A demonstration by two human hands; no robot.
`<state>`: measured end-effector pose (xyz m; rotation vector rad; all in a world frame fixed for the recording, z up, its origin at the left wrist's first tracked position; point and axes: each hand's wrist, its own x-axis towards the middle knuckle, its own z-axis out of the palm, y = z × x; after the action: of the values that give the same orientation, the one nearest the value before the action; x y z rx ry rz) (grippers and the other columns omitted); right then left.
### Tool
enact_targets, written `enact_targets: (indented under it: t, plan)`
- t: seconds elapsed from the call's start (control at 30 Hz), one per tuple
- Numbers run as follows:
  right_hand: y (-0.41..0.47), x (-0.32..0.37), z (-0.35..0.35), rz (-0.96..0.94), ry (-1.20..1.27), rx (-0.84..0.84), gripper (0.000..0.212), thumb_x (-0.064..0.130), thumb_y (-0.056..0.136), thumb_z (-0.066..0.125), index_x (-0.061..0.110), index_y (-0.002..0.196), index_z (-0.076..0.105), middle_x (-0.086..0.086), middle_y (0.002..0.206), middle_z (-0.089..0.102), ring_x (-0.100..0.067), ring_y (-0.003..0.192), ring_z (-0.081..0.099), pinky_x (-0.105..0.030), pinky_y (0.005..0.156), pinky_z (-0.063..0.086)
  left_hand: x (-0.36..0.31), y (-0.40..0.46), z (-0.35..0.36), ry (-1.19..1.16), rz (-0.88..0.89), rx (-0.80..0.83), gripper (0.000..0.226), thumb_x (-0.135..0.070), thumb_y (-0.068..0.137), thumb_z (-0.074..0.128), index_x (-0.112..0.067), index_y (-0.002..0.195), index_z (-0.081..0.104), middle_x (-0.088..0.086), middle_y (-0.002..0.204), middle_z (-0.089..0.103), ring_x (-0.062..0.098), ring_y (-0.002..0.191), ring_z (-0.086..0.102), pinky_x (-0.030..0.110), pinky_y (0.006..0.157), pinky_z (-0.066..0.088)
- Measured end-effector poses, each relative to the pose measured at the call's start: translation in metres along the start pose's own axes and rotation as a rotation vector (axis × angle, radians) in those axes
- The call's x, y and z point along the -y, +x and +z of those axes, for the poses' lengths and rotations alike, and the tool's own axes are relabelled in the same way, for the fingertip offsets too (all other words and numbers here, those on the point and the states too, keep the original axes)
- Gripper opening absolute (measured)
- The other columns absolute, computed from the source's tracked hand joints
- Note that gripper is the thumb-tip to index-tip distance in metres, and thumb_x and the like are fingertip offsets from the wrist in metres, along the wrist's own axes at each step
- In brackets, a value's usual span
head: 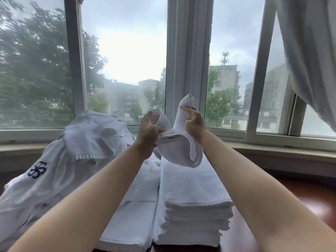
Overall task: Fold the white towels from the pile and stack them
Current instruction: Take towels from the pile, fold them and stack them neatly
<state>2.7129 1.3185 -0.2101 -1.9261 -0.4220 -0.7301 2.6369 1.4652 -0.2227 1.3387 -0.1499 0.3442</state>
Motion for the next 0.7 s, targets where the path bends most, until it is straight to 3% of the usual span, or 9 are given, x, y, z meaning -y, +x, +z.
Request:
enact_targets:
  t: [0.07, 0.13, 0.2, 0.27, 0.33, 0.43, 0.57, 0.63, 0.7]
  plan:
    - [0.022, -0.015, 0.009, -0.012, 0.050, 0.021, 0.071, -0.021, 0.074, 0.025, 0.005, 0.133, 0.055, -0.005, 0.146, 0.042, -0.019, 0.137, 0.035, -0.014, 0.106, 0.023, 0.008, 0.020, 0.008, -0.053, -0.006, 0.007, 0.078, 0.016, 0.083, 0.035, -0.032, 0.145, 0.030, 0.006, 0.128, 0.053, 0.023, 0.093, 0.061, 0.028, 0.058, 0.055]
    - [0.045, -0.033, 0.016, 0.012, 0.084, 0.031, 0.068, -0.020, 0.078, 0.028, 0.007, 0.137, 0.052, -0.009, 0.146, 0.041, -0.022, 0.136, 0.036, -0.015, 0.104, 0.026, 0.019, 0.040, 0.018, -0.091, 0.001, 0.021, 0.079, 0.016, 0.083, 0.035, -0.033, 0.145, 0.027, 0.004, 0.127, 0.056, 0.022, 0.088, 0.060, 0.028, 0.060, 0.052]
    - [0.062, -0.060, 0.017, 0.086, 0.025, 0.078, 0.064, -0.012, 0.088, 0.040, 0.013, 0.147, 0.036, -0.015, 0.145, 0.036, -0.028, 0.134, 0.037, -0.023, 0.104, 0.030, 0.035, 0.055, 0.027, -0.096, -0.022, -0.006, 0.079, 0.014, 0.082, 0.038, -0.035, 0.143, 0.027, 0.002, 0.121, 0.059, 0.023, 0.085, 0.059, 0.033, 0.065, 0.048]
    - [0.064, -0.098, 0.018, 0.261, -0.192, 0.233, 0.075, 0.005, 0.094, 0.051, 0.019, 0.154, 0.009, -0.021, 0.149, 0.025, -0.033, 0.134, 0.035, -0.027, 0.104, 0.030, 0.055, 0.063, 0.034, -0.087, -0.104, -0.071, 0.073, 0.009, 0.081, 0.045, -0.038, 0.136, 0.032, 0.003, 0.117, 0.060, 0.023, 0.085, 0.058, 0.030, 0.060, 0.050]
    - [0.051, -0.135, 0.019, 0.531, -0.345, 0.386, 0.087, 0.018, 0.092, 0.057, 0.021, 0.154, -0.004, -0.025, 0.152, 0.021, -0.034, 0.138, 0.030, -0.034, 0.112, 0.024, 0.073, 0.065, 0.037, -0.094, -0.217, -0.153, 0.065, 0.001, 0.081, 0.053, -0.037, 0.130, 0.035, 0.004, 0.114, 0.059, 0.025, 0.087, 0.061, 0.027, 0.053, 0.052]
    - [0.032, -0.163, 0.021, 0.688, -0.222, 0.363, 0.088, 0.034, 0.089, 0.062, 0.023, 0.154, 0.004, -0.019, 0.154, 0.015, -0.033, 0.140, 0.028, -0.042, 0.114, 0.027, 0.087, 0.068, 0.039, -0.112, -0.277, -0.252, 0.069, -0.006, 0.080, 0.061, -0.029, 0.137, 0.031, 0.004, 0.116, 0.058, 0.025, 0.094, 0.063, 0.030, 0.058, 0.055]
    - [0.024, -0.160, 0.012, 0.685, -0.171, 0.147, 0.069, 0.014, 0.088, 0.056, 0.020, 0.148, 0.023, -0.019, 0.145, 0.027, -0.033, 0.120, 0.047, -0.034, 0.093, 0.046, 0.089, 0.065, 0.045, -0.059, -0.252, -0.341, 0.082, -0.003, 0.076, 0.060, -0.026, 0.146, 0.026, 0.007, 0.125, 0.057, 0.028, 0.106, 0.062, 0.042, 0.086, 0.056]
    - [0.017, -0.150, 0.005, 0.779, -0.018, 0.095, 0.060, 0.010, 0.087, 0.054, 0.018, 0.142, 0.032, -0.016, 0.132, 0.045, -0.031, 0.107, 0.057, -0.039, 0.086, 0.054, 0.084, 0.058, 0.050, -0.092, -0.285, -0.389, 0.086, -0.001, 0.075, 0.061, -0.025, 0.148, 0.023, 0.009, 0.129, 0.056, 0.029, 0.108, 0.062, 0.044, 0.091, 0.054]
    - [0.003, -0.130, -0.002, 0.905, 0.134, 0.109, 0.039, 0.011, 0.090, 0.052, 0.014, 0.127, 0.042, -0.013, 0.101, 0.056, -0.025, 0.082, 0.062, -0.036, 0.066, 0.056, 0.074, 0.047, 0.056, -0.184, -0.331, -0.400, 0.086, 0.003, 0.077, 0.059, -0.022, 0.148, 0.019, 0.012, 0.127, 0.056, 0.029, 0.106, 0.063, 0.042, 0.091, 0.055]
